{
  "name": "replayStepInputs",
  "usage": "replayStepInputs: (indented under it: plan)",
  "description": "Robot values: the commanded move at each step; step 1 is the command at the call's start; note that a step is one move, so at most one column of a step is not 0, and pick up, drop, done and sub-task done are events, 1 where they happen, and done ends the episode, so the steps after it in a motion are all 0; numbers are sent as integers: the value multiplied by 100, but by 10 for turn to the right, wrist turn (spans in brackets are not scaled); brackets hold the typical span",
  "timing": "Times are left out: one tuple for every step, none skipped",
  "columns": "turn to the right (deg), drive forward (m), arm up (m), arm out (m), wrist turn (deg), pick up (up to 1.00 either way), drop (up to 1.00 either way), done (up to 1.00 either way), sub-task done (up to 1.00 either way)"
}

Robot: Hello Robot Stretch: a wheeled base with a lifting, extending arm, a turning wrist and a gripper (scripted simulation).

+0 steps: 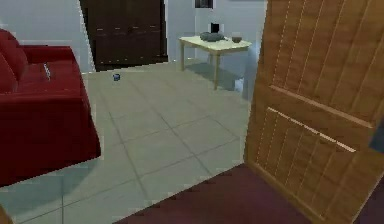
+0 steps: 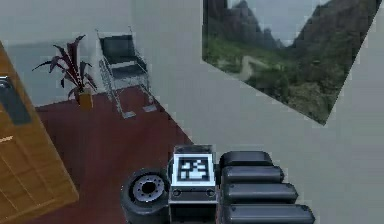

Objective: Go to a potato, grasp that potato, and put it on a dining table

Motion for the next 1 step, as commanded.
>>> replayStepInputs:
  plan:
    - [-30, 0, 0, 0, 0, 0, 0, 0, 0]
